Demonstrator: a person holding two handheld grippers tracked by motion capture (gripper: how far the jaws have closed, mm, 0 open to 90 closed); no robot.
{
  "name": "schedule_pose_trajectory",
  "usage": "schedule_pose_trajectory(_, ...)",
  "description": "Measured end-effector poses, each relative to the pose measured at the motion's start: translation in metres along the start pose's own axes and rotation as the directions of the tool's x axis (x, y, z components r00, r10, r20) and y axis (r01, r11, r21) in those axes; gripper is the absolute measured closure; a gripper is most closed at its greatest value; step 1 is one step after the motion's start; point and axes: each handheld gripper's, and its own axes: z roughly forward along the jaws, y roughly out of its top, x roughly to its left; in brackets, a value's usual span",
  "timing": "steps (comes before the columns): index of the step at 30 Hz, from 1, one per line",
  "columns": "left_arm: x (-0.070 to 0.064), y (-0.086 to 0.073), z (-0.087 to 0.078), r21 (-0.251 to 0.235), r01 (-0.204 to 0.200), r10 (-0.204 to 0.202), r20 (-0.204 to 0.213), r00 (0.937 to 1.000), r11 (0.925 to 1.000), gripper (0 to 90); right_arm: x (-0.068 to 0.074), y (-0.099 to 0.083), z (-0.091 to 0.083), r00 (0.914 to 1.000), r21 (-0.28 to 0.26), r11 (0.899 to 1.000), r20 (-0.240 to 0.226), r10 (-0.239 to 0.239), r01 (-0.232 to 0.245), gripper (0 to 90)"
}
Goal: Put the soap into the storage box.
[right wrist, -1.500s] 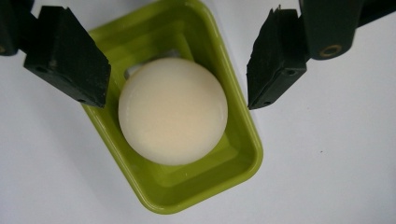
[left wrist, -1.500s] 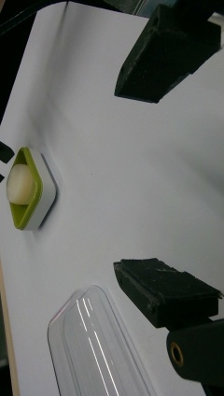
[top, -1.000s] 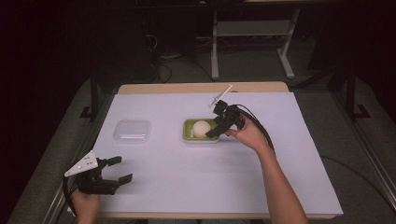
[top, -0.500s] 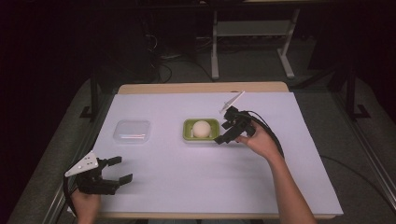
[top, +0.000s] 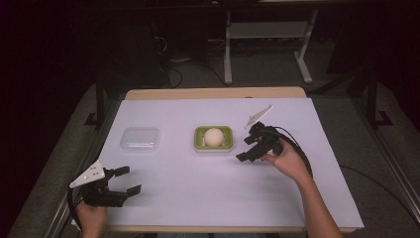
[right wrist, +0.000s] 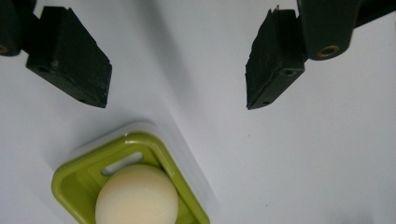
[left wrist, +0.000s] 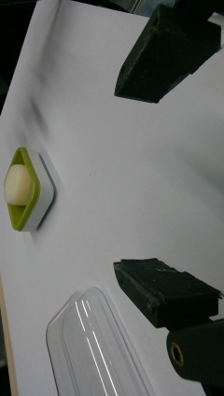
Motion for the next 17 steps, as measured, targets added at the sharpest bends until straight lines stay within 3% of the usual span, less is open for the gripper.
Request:
schedule_pose_trajectory(10, 0.0, 0.0, 0.001, 0.009, -0.007, 0.007, 0.001, 1.0, 0.9999, 13.2, 0.031, -0.051, -0.013, 0.9992, -0.023, 0.999, 0.003, 0.039, -0.039, 21.2)
schedule_pose_trajectory(13, -0.001, -0.001, 0.002, 0.009, -0.002, 0.002, 0.0, 1.0, 1.0, 13.2, 0.043, -0.074, -0.016, 0.9982, -0.082, 0.995, 0.013, 0.059, -0.058, 20.6)
schedule_pose_trajectory(14, -0.001, -0.001, 0.002, 0.009, -0.002, 0.002, 0.0, 1.0, 1.0, 13.2, 0.043, -0.074, -0.016, 0.9982, -0.082, 0.995, 0.013, 0.059, -0.058, 20.6)
schedule_pose_trajectory(15, -0.002, 0.0, 0.002, 0.008, -0.006, 0.006, 0.001, 1.0, 1.0, 13.2, 0.052, -0.092, -0.016, 0.9967, -0.144, 0.987, 0.012, 0.08, -0.077, 20.4)
schedule_pose_trajectory(17, -0.001, 0.0, 0.002, 0.01, -0.011, 0.011, 0.001, 0.9999, 0.9999, 13.2, 0.058, -0.104, -0.015, 0.994, -0.112, 0.988, 0.009, 0.109, -0.107, 17.6)
